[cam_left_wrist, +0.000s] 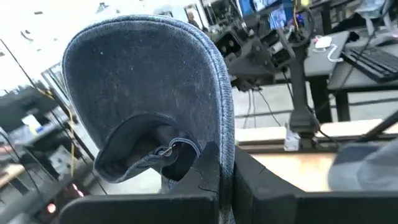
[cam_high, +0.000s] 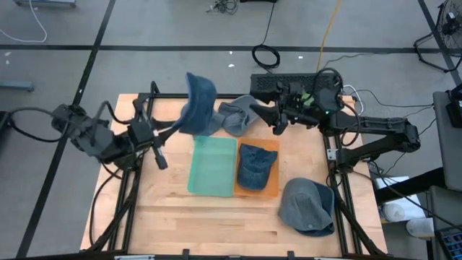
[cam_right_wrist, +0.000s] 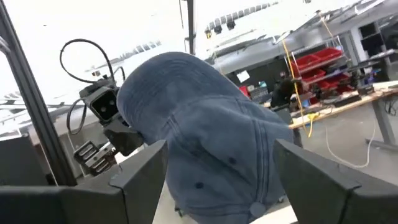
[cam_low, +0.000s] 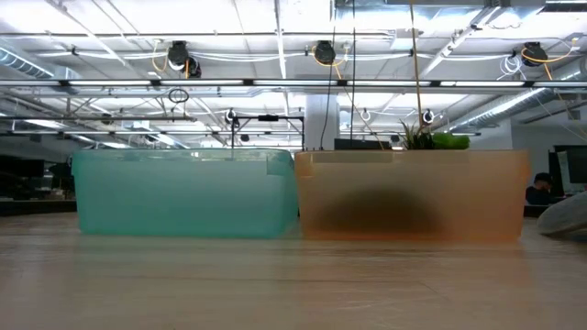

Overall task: Pick & Place hat
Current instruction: Put the left blue cap into the orange bin

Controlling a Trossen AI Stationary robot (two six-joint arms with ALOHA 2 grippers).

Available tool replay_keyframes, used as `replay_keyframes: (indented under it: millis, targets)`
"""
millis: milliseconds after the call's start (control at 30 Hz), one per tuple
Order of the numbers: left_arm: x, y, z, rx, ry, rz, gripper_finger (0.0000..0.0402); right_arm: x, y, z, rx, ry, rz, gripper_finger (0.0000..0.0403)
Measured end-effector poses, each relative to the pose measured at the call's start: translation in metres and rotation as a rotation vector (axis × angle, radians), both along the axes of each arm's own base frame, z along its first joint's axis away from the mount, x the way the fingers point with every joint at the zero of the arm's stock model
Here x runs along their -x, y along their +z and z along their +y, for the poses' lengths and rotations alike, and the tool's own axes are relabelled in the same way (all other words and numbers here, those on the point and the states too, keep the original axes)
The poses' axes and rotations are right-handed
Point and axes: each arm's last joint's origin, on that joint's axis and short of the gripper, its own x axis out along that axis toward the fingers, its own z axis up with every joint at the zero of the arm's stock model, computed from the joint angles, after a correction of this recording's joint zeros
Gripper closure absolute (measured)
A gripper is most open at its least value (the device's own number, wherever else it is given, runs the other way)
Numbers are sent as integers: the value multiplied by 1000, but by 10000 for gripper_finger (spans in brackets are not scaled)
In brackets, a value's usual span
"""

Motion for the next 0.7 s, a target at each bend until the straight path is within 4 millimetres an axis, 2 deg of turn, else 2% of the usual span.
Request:
replay_keyframes:
  millis: [267, 467, 700]
  targets:
    - [-1, 20, 11, -115, -102, -93, 394, 2, 5, -1, 33, -12, -50, 122]
    - [5, 36, 21, -214, -193, -197, 394, 4, 10, 0, -12, 40, -117, 120]
    - [11, 45, 33, -286, -215, -257, 394, 9, 29, 1, 44, 72, -160, 90]
